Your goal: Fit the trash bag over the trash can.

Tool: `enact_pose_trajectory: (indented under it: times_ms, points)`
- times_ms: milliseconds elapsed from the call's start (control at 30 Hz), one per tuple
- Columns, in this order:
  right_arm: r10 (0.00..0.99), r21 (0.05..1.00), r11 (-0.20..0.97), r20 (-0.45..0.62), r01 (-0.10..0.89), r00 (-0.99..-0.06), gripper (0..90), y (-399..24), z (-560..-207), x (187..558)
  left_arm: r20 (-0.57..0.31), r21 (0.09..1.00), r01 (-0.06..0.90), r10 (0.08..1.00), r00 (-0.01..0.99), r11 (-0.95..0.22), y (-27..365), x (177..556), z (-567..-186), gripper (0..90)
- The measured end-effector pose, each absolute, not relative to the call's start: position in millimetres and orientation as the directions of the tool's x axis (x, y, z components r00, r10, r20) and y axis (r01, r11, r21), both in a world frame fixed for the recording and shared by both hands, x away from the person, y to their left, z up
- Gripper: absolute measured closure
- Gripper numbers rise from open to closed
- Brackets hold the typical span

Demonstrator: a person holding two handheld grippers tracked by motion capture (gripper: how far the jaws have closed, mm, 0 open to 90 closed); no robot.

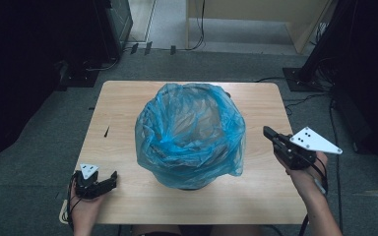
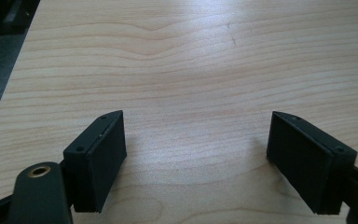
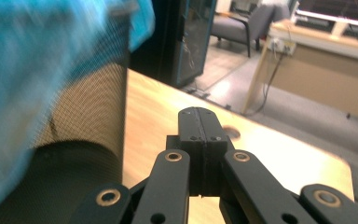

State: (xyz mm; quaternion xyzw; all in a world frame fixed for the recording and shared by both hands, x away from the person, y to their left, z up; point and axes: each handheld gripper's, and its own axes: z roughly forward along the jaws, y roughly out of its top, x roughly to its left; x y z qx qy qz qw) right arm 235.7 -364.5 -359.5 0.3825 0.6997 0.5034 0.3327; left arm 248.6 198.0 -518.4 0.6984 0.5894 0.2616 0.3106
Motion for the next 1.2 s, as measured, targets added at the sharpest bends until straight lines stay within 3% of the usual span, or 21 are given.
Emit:
enact_pose_trajectory:
  times_ms: [267, 567, 733, 867, 1200]
  points:
    - [0.903, 0.947, 0.145, -0.009, 0.285, -0.429, 87.7, -386.8, -405.1, 228.8, 0.0, 0.742, 0.661, 0.986, 0.169, -0.114, 198.0, 248.5, -518.4, 20.2]
    - [0.941, 0.941, 0.094, 0.024, 0.326, -0.339, 44.2, -397.3, -445.4, 221.5, -0.001, 0.742, 0.661, 0.986, 0.168, -0.112, 197.9, 248.5, -518.4, 20.3]
    - [0.953, 0.921, 0.056, 0.067, 0.385, -0.297, 15.7, -401.1, -463.4, 221.6, 0.0, 0.742, 0.661, 0.986, 0.169, -0.113, 198.0, 248.5, -518.3, 20.2]
    - [0.963, 0.896, 0.029, 0.094, 0.442, -0.254, 2.0, -403.8, -477.1, 222.5, -0.001, 0.742, 0.661, 0.986, 0.168, -0.112, 197.9, 248.5, -518.3, 20.2]
    - [0.977, 0.844, 0.021, 0.097, 0.535, -0.191, 0.0, -415.7, -509.2, 220.1, -0.001, 0.742, 0.661, 0.986, 0.168, -0.112, 197.9, 248.5, -518.3, 20.2]
